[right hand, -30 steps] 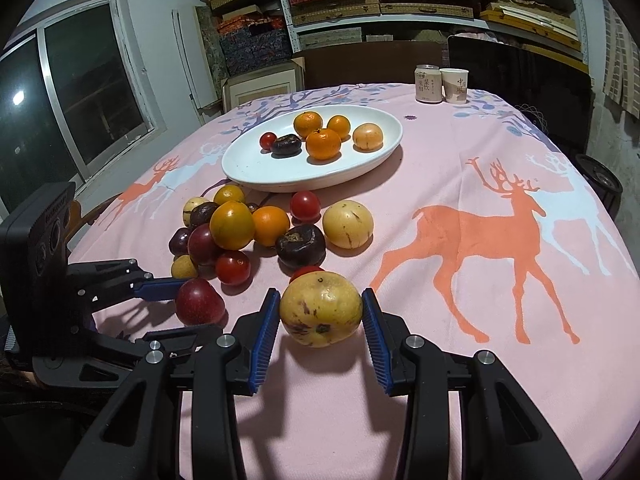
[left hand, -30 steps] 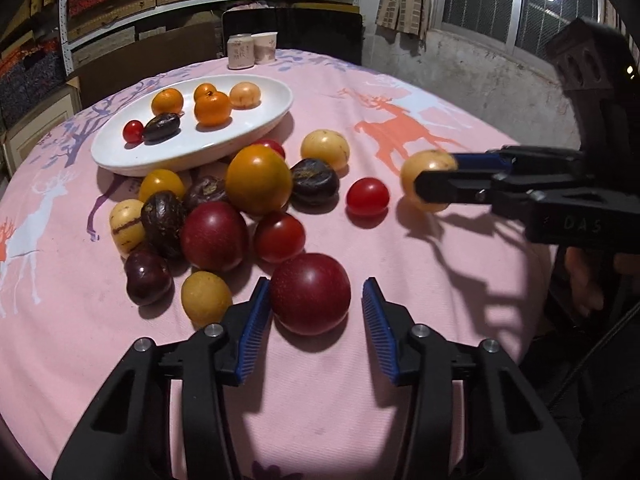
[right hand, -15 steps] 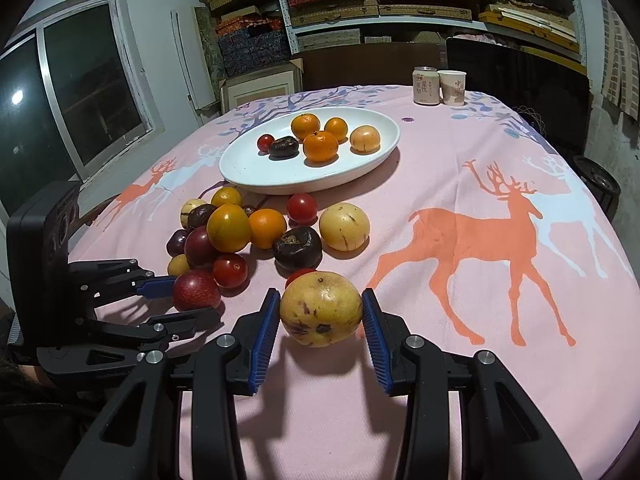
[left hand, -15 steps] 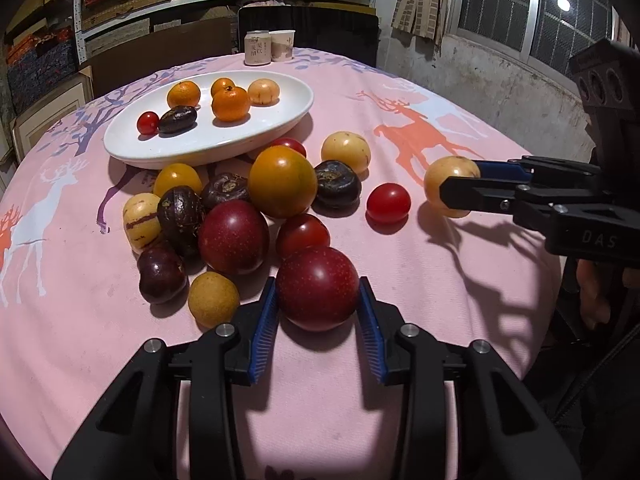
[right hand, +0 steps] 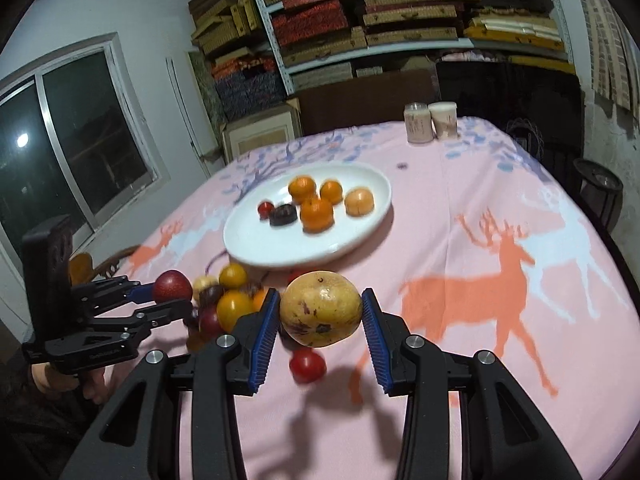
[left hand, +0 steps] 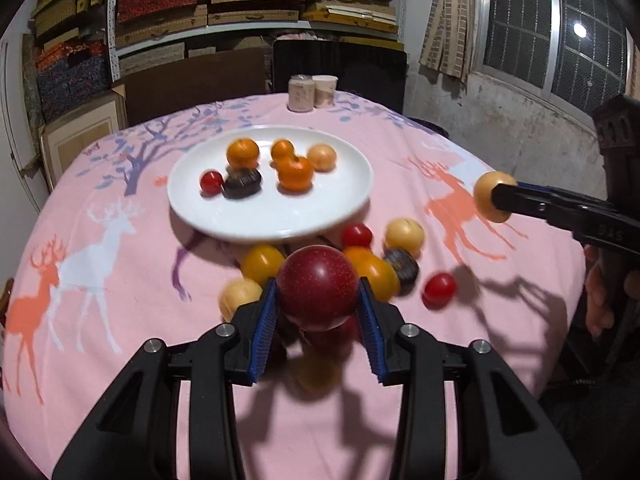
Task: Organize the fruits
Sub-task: 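Lower the plum and yellow fruit onto the white plate and open both tools, then grasp a yellow fruit with the left tool while the right tool grasps a cherry tomato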
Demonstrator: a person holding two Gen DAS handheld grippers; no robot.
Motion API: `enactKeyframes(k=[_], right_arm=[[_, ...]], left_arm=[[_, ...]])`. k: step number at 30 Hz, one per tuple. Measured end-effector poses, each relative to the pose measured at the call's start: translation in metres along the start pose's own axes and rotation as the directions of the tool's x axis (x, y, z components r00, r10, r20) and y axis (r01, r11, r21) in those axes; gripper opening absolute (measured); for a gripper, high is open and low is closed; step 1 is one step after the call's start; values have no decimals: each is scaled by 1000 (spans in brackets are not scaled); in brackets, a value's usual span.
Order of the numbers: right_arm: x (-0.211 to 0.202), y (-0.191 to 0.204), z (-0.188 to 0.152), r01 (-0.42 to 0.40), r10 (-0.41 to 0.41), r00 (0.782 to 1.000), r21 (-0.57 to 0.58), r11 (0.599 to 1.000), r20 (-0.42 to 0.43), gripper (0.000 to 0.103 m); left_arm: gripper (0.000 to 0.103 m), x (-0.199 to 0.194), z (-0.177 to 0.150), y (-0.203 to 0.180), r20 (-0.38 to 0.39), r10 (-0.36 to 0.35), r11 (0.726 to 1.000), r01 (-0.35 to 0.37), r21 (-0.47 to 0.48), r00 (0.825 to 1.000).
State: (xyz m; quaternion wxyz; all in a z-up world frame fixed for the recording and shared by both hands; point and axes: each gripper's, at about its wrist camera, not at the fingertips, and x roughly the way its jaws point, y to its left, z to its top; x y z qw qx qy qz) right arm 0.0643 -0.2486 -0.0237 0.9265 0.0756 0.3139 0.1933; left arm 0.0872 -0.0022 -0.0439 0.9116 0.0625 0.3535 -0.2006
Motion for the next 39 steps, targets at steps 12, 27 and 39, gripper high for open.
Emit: enactKeyframes(k=[12, 27, 39], right_arm=[[121, 25, 67, -13, 7, 995, -58, 998, -104, 42], [57, 12, 28, 27, -28, 999, -35, 999, -40, 60], [26, -5, -26, 55, -53, 995, 26, 998, -80, 60]], left_arm=[[39, 94, 64, 49, -107, 51, 996, -58, -61, 993], [72, 31, 9, 26, -62, 33, 999, -34, -23, 998], [60, 23, -62, -23, -172, -16, 997, 28, 66, 985]])
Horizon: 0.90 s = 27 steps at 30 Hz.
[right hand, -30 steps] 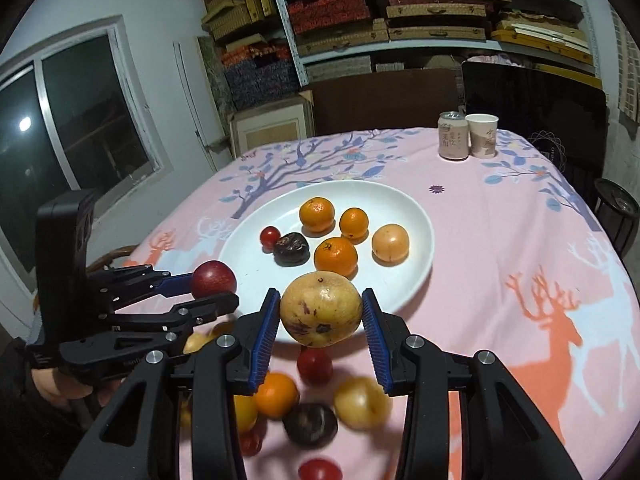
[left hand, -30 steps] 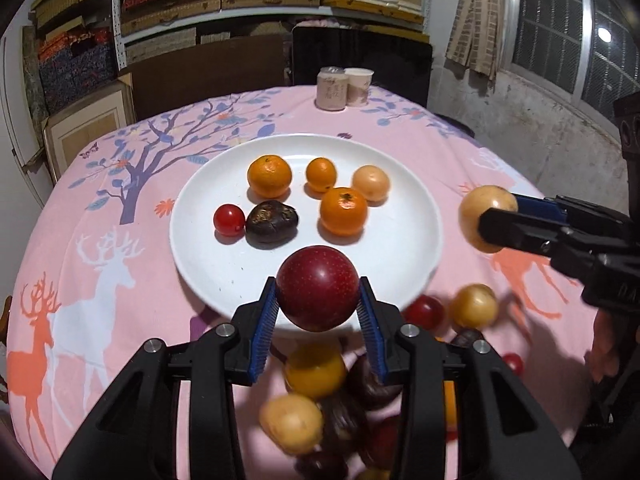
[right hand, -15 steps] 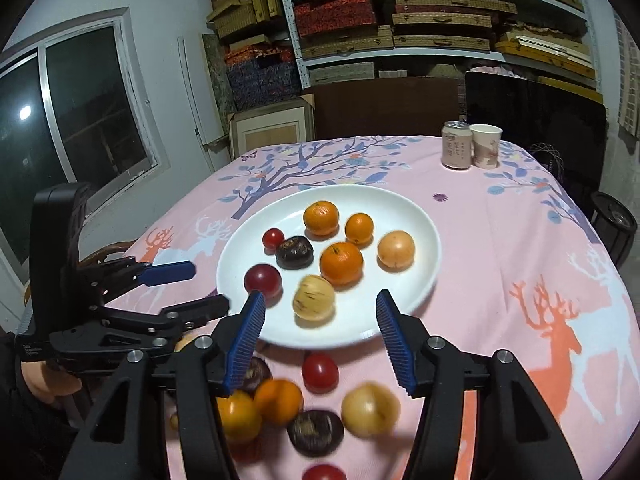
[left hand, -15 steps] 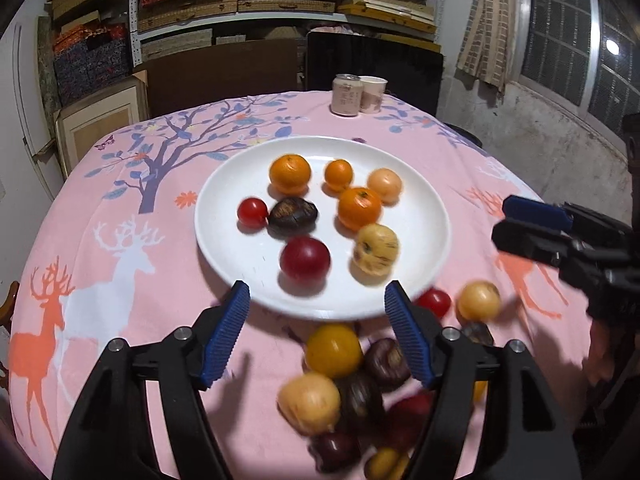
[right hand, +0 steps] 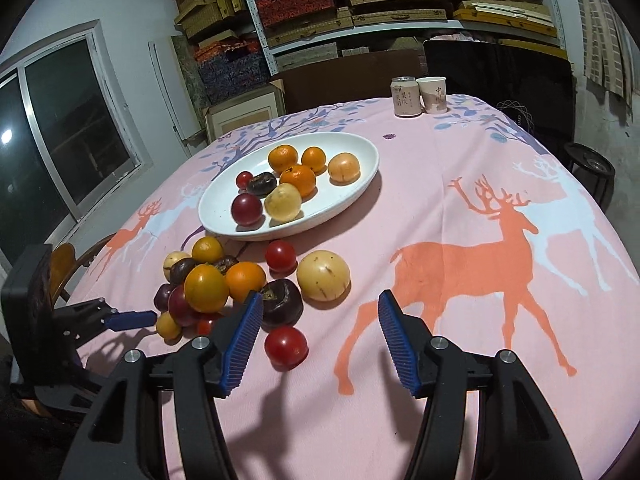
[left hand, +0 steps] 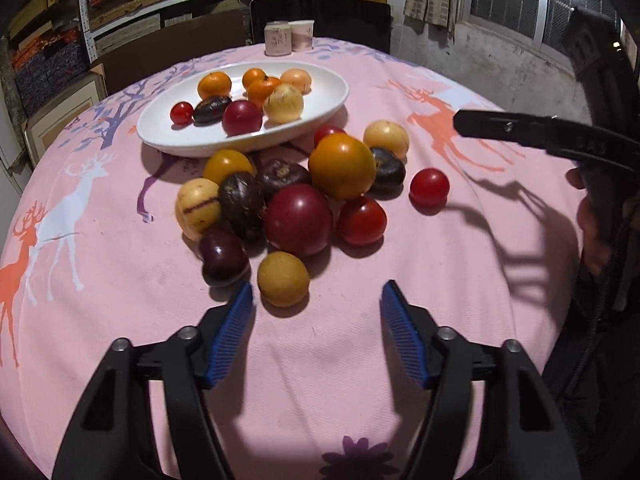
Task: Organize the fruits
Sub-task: 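Grasp a yellow fruit with the left tool while the right tool grasps a cherry tomato, then carry both fruits over the white plate and open both tools to release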
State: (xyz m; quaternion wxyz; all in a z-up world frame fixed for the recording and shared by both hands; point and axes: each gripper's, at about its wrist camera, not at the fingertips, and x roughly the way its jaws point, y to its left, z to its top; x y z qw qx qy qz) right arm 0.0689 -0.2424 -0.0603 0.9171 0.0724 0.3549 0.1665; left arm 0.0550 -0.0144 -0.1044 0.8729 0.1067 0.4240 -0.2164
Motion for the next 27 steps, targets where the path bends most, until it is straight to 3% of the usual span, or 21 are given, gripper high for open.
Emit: enactKeyframes(k=[5, 8, 9, 16, 20, 27], right_arm=[[-7, 5, -5, 4, -3, 1000, -19, 1000, 10, 60], [-7, 5, -7, -1, 1, 1000, -26, 1000, 1, 60], [-5, 7, -8, -10, 10, 1000, -36, 999, -8, 60], [17, 26, -17, -71, 57, 991, -122, 990, -119, 60], [31, 30, -18, -64, 43, 988, -137, 989, -151, 39], [47, 27, -20, -4, -23, 984, -150, 989, -179, 31]], left_arm=[[54, 10, 6, 8, 4, -14, 999, 15, -48, 1000], [36, 10, 9, 13, 23, -20, 998, 22, -64, 1000], [26, 9, 8, 17, 32, -36, 996, 38, -86, 999], [26, 1, 5, 10, 76, -45, 996, 51, -67, 996], [26, -3, 3, 12, 94, -56, 995, 64, -75, 994], [26, -4, 2, 13, 98, -65, 994, 73, -80, 993]])
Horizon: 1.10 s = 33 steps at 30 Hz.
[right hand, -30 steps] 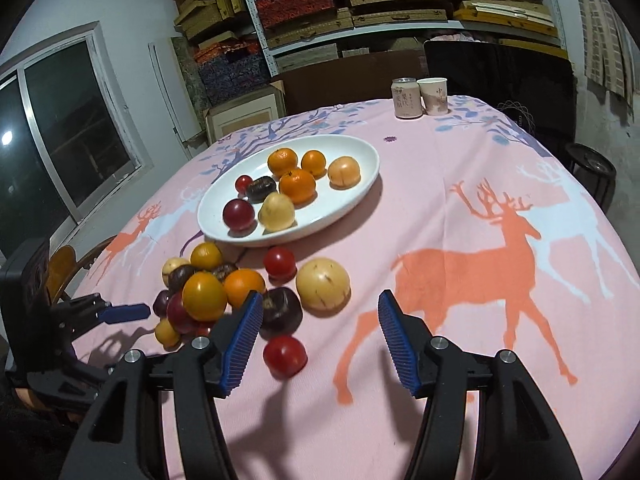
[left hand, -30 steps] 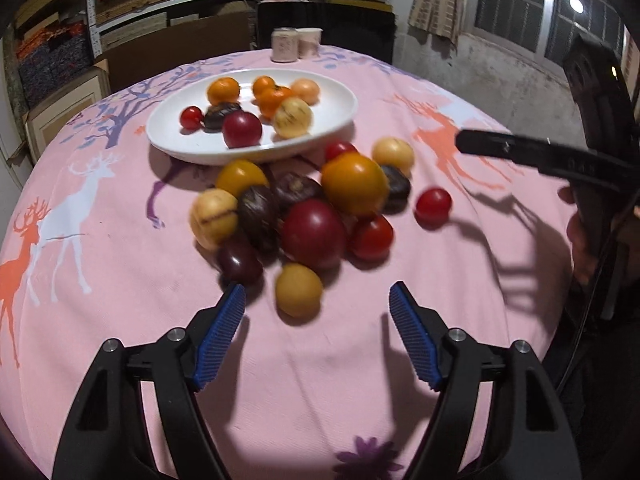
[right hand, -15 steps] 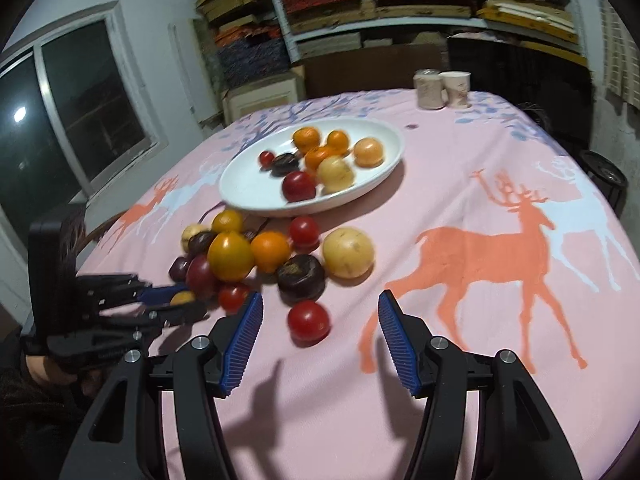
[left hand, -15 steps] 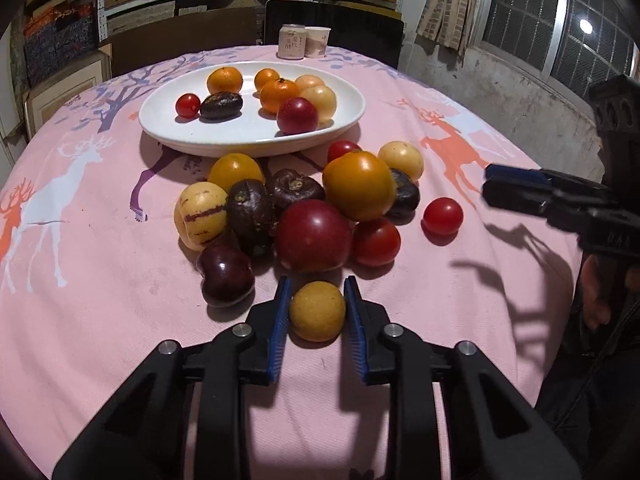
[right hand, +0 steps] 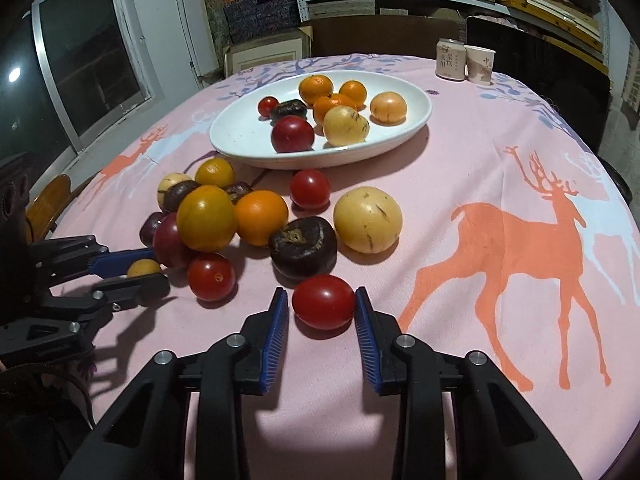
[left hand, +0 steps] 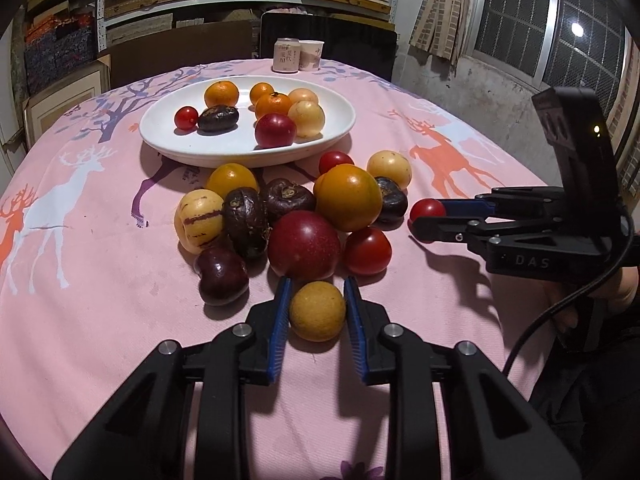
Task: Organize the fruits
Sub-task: 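Carry both fruits over the white plate and open both tools to release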
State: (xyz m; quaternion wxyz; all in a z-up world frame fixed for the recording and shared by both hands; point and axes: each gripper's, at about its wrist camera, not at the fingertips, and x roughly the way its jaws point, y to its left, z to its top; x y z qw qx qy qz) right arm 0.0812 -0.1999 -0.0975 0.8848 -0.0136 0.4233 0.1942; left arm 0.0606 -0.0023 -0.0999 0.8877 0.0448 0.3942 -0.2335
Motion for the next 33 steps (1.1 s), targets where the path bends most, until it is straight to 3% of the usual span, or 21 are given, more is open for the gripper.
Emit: enactKeyframes(k=[10, 15, 23, 33], right_arm=[[-24, -12, -2, -46, 41, 996, 60, 997, 83, 31], [-37, -17, 8, -57, 47, 992, 77, 995, 120, 31], [-44, 7, 73, -93, 94, 975, -13, 996, 201, 31], [27, 41, 146, -50, 62, 986, -80, 996, 156, 32]], left_arm=[[26, -6, -1, 5, 17, -4, 1000, 5, -29, 1000], [26, -21, 15, 14, 48, 6, 999, -3, -50, 999], [26, -25, 78, 38, 121, 92, 996, -91, -12, 988], [26, 38, 125, 78, 39, 128, 991, -127, -33, 991]])
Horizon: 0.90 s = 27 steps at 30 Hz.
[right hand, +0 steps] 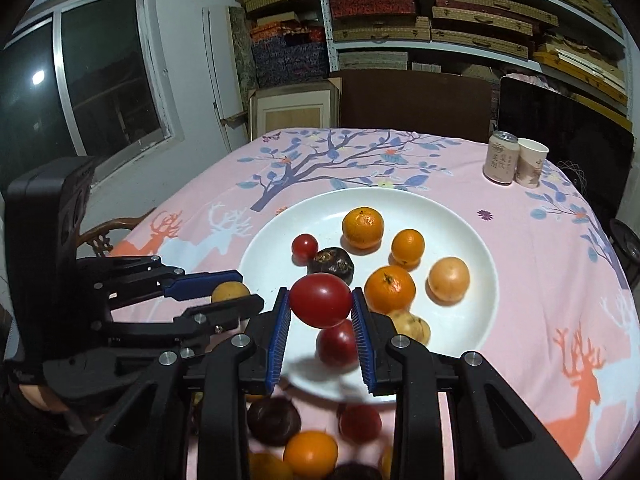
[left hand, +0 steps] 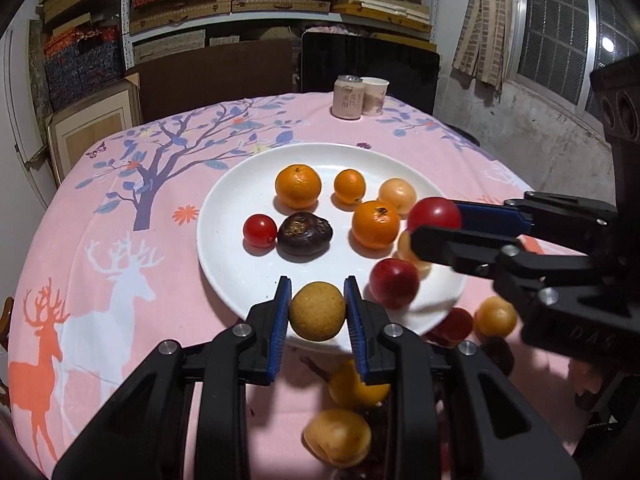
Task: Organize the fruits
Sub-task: 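Carry both fruits over the white plate and open both tools to release, then grasp a dark red plum with the left tool while the right tool grasps a dark purple fruit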
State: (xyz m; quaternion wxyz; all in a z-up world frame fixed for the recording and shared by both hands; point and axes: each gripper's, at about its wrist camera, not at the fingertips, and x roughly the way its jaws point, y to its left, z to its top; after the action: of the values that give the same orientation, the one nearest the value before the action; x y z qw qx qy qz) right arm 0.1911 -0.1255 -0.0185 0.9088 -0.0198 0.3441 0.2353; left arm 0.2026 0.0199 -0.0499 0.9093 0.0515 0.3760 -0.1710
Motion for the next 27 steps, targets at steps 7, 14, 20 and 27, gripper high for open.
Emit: enactKeyframes(k=[7, 14, 20, 27], right_arm=[[11, 8, -1, -1, 1, 1000, -24, 1000, 2, 51], [-43, -13, -32, -25, 23, 999, 56, 998, 40, 55], [-81, -43, -82, -17, 8, 999, 201, 979, 48, 59], [-92, -45, -124, 13, -17, 1000, 232, 973, 15, 59]], left_arm=[[65, 3, -1, 10, 20, 58, 998, -57, -24, 998], [68, -37, -33, -3, 32, 14, 1000, -14, -4, 999], [69, -63, -90, -29, -34, -48, 997, 50, 57, 998], [68, -50, -112, -36, -111, -17, 999, 21, 37, 994]])
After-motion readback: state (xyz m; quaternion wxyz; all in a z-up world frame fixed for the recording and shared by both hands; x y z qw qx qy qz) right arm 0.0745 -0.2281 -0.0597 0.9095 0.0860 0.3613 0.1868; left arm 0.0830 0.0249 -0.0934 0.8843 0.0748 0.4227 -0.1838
